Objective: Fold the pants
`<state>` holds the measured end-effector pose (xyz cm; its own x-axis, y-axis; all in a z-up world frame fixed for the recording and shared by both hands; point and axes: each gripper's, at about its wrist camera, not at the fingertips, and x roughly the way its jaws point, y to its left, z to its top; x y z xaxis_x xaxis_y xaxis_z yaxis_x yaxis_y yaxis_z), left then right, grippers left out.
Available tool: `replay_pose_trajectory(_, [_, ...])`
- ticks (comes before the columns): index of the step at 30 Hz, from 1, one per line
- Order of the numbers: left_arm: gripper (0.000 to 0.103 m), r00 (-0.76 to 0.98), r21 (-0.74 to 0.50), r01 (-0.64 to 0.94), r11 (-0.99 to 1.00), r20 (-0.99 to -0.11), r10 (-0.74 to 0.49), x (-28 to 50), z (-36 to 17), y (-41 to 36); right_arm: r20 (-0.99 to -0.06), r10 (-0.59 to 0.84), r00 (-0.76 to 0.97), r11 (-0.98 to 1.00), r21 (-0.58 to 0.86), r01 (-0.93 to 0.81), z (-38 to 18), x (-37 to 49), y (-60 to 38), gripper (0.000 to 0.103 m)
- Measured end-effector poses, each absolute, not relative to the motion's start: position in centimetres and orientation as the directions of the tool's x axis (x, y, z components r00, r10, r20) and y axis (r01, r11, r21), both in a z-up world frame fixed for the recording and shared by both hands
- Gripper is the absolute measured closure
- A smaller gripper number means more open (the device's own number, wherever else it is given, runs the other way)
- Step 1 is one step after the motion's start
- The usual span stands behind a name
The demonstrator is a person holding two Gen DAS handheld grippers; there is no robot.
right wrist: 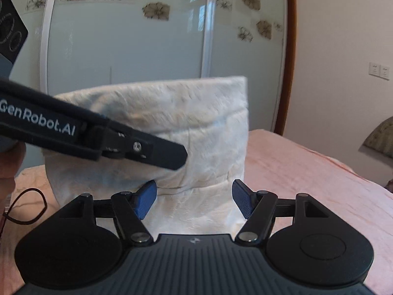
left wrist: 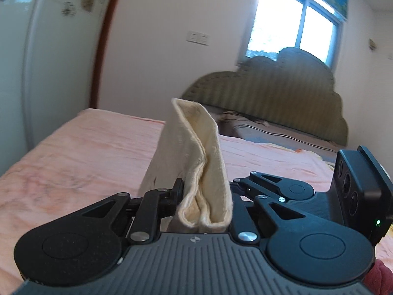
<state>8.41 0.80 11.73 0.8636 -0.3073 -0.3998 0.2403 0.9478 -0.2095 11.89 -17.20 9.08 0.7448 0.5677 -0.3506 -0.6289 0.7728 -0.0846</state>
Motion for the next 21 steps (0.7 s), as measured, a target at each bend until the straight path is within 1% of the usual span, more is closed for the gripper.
replay_pose_trajectory(4, [0.084,0.826,-0.18,0.332,0.926,-0.418,-0.378,8.9,10.9,-4.9,-0.34,0.535,0.773,0.807,-0.064,-0.587,8.4,10.8,-22.2,0.035])
replay_pose_trajectory(10, [0.082,0.78,-0.129,0.419,0.899,-0.455,-0.429,9.3,8.1,-11.8,-0.37,0.451,0.812,0.859,-0.067,-0.508,6.6,9.6,-27.1,0.035])
replay_pose_trajectory(15, [0.082,0.739,-0.105,0.494,0.863,-0.472,-0.48,8.8,6.1,-16.0,-0.386,0.411,0.826,0.885,-0.049,-0.463,5.3,7.8,-30.7,0.035])
replay_pose_trajectory(21, [0.081,0.696,-0.094,0.534,0.84,-0.516,-0.5,8.0,3.5,-19.5,-0.43,0.367,0.825,0.91,-0.02,-0.415,3.7,6.6,-33.4,0.035])
